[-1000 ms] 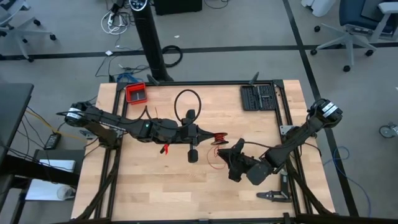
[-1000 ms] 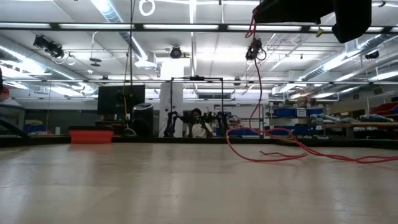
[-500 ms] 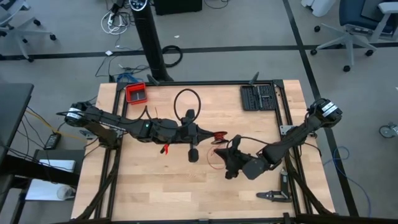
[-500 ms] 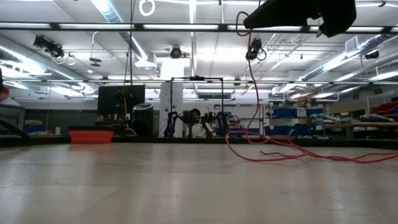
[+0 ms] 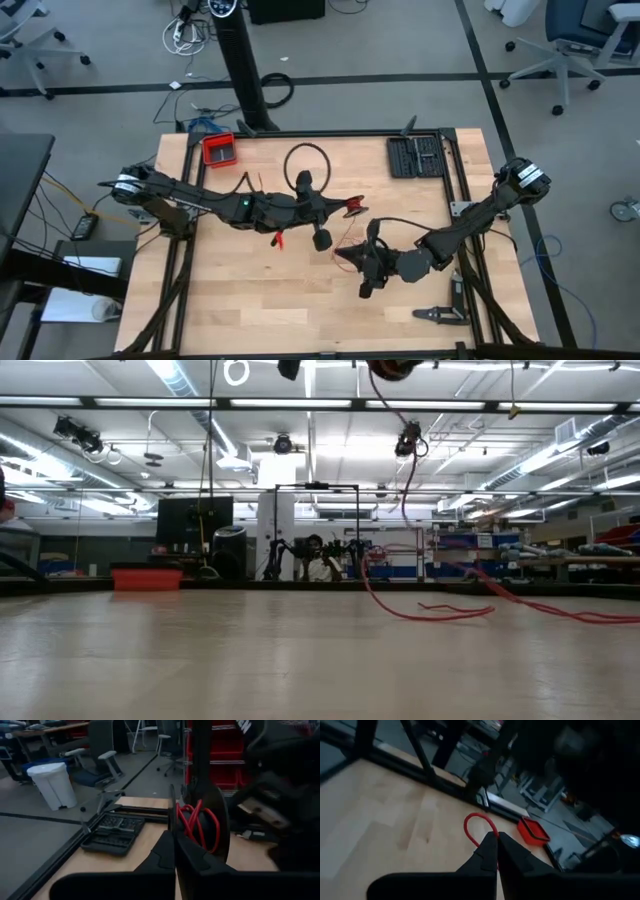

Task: Coil cords
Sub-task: Coil the red wire onto the spool

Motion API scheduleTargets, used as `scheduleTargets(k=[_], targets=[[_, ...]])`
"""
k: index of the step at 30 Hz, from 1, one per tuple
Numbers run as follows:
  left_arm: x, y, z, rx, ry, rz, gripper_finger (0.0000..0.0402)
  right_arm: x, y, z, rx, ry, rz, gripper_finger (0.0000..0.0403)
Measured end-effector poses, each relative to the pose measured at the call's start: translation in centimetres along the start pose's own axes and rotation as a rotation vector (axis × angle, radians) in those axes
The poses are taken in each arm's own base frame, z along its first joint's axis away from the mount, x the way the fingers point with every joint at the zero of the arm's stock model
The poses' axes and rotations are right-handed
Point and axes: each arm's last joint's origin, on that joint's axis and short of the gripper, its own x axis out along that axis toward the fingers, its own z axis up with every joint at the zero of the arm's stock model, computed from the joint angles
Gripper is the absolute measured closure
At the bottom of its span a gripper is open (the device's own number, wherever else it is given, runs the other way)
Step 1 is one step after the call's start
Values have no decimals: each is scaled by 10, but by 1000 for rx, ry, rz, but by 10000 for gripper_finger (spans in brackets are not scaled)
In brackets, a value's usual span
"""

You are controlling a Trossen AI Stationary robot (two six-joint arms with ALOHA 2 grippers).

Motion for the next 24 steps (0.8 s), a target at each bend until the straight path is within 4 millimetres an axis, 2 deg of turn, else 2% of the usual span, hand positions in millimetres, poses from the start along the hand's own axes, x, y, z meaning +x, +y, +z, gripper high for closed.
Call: scheduleTargets(k=[8, 14, 20, 24], targets=[[15, -5, -19, 31, 64, 5, 400, 9, -12, 27, -19, -1, 46, 402], [16, -7, -20, 34, 69, -45, 400, 8, -18, 44, -60, 28, 88, 403], [17, -9, -28, 70, 125, -95, 400, -7, -27, 59, -73, 84, 102, 403], [17, -10, -26, 58, 105, -124, 400, -11, -26, 59, -84, 97, 103, 403]])
